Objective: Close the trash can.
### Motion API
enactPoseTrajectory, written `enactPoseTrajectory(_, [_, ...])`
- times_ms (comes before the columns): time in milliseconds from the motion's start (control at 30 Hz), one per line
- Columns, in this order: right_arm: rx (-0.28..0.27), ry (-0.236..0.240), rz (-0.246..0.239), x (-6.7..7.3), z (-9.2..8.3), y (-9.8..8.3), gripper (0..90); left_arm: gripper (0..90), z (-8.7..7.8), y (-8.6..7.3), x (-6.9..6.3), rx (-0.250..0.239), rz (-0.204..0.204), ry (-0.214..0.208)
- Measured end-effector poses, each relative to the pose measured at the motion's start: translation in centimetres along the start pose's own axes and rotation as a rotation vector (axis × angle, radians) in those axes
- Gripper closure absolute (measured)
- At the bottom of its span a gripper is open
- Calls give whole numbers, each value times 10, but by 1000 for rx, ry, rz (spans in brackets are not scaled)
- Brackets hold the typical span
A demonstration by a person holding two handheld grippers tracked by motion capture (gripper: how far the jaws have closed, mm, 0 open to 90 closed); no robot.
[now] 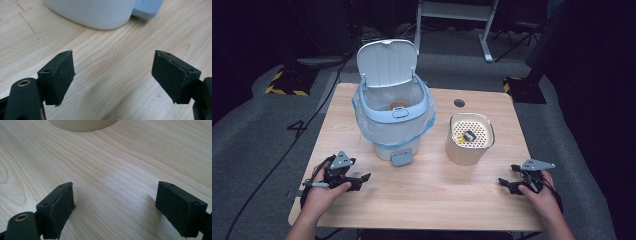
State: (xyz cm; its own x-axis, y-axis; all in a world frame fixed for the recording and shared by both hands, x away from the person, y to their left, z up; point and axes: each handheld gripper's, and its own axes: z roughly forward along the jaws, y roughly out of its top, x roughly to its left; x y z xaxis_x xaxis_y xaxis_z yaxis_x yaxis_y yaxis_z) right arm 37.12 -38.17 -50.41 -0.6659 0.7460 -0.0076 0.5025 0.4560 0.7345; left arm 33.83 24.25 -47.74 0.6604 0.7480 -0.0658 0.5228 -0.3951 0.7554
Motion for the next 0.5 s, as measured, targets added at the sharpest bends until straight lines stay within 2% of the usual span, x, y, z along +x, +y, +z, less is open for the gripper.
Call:
enactPoseTrajectory(133, [0,0,0,0,0,0,151,191,-13,9,0,-58,-23,-26])
enactPoseTrajectory(300, [-1,-18,14,2,0,0,150,200,-27,17,1,-153,-64,-101])
enactPoseTrajectory(333, [-2,-21,16,3,0,0,150,200,-29,18,2,-148,-61,-109])
enactPoseTrajectory(433, [-2,-24,18,3,0,0,151,208,-37,26,5,-138,-30,-98])
enactPoseTrajectory(500, [-2,-23,19,3,0,0,151,210,-43,34,6,-151,-7,-97])
